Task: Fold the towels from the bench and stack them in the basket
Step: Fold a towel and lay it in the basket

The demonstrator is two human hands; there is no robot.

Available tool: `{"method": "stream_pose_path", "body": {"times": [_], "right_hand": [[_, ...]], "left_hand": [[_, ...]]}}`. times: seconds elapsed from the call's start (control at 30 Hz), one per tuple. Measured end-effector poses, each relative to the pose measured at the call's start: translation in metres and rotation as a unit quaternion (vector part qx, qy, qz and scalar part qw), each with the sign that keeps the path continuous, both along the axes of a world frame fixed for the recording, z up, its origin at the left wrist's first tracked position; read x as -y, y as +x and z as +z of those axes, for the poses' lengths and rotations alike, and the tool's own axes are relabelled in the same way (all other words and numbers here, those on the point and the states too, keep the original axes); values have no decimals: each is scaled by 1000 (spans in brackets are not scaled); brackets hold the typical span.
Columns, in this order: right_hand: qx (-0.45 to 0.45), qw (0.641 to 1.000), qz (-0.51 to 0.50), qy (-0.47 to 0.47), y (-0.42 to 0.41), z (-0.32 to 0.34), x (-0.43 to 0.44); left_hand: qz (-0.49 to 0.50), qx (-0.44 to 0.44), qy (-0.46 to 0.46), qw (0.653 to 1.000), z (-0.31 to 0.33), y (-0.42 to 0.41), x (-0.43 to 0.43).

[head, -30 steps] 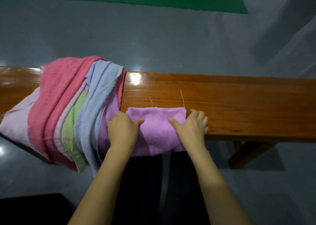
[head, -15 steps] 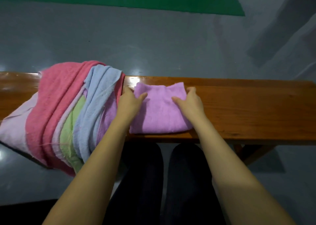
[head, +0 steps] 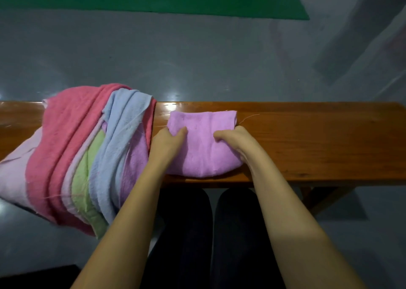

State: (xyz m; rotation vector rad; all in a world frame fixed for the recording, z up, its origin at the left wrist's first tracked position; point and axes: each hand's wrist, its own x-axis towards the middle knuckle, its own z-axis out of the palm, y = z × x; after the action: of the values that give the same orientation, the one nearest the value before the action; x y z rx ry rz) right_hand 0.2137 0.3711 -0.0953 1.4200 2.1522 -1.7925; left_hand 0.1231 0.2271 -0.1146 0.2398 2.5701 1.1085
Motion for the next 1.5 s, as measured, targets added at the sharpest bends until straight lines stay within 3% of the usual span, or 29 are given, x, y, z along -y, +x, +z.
{"method": "stream_pose_path", "body": {"times": [0.1, 0.27, 0.43, 0.63, 0.77, 0.9, 1.1, 1.2, 1.33, 1.5], "right_hand": [[-39, 995, -17, -90, 6, -4, 1], [-152, 988, -20, -19, 38, -7, 2], [-247, 963, -110, 11, 102, 14, -16], [-293, 927, -212, 99, 212, 44, -33], [-283, 903, -290, 145, 298, 60, -32], [-268, 859, -387, 200, 379, 68, -29], [-203, 794, -525, 229, 497, 59, -3], [-147, 749, -595, 250, 549, 45, 19], [-55, 716, -651, 245, 616, 20, 48], [-11, 671, -713, 202, 682, -19, 76]], "left_hand": [[-21, -17, 27, 999, -4, 7, 1], [-41, -58, 87, 994, 2, 25, 3], [-102, -94, 171, 976, 32, 67, -28], [-217, -32, 247, 944, 70, 151, -81], [-319, 1, 288, 903, 90, 219, -111], [-427, -29, 268, 863, 100, 286, -140], [-600, -65, 221, 767, 86, 395, -174], [-651, -76, 194, 730, 72, 455, -182], [-706, -78, 172, 682, 46, 538, -179], [-749, -64, 117, 649, 1, 623, -170]]}}
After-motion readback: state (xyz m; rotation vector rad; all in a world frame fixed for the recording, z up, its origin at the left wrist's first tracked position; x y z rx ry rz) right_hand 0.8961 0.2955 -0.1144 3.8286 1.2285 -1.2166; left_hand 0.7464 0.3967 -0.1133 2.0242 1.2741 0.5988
